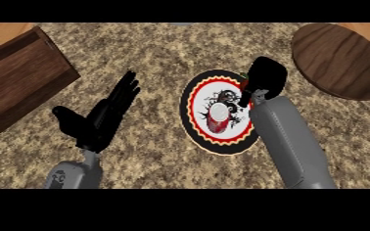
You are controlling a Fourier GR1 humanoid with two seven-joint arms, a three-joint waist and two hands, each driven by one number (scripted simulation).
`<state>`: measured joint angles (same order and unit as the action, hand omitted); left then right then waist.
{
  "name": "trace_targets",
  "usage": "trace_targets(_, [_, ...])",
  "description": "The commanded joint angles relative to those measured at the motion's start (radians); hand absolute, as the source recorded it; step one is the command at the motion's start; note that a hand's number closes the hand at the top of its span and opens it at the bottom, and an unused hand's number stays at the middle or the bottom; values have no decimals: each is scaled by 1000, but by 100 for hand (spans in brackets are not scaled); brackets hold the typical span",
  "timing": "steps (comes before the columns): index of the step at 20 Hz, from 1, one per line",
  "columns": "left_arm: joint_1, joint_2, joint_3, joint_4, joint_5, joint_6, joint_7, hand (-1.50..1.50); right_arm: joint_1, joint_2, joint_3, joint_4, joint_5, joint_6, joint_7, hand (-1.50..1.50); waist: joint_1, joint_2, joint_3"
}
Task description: Pick the bell pepper from the plate and place it in the bowl
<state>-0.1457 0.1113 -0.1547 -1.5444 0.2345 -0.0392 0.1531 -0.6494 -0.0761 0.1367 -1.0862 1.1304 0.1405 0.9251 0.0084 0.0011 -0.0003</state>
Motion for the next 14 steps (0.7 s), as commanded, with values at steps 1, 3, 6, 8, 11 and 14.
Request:
trace_targets(1, [64,0,-6,-6,-18,-16,-49,0,-29,-9,-13,-105,16,5,44,150,-7,-4,0])
trace_targets(3, [5,-3,13,21,-6,-4,-10,0,-96,-22,-8,-209,26,80,94,150,-17,-7,0])
trace_targets(6, [32,19,17,-24,18,-39,7,0,-124,-8,36,-254,120,65,162,150,-8,-6,0])
trace_targets(8, [48,-5,4,-26,-13,-2,-10,0,-145,-43,23,-381,115,184,183,150,-17,-10,0])
trace_targets(11, [11,2,30,-5,12,-24,14,0,-236,-50,-31,-355,121,244,191,150,-9,-4,0])
trace_targets(14, [38,-1,24,-38,-5,-17,20,0,-132,-102,-68,-415,122,188,108,150,-9,-3,0])
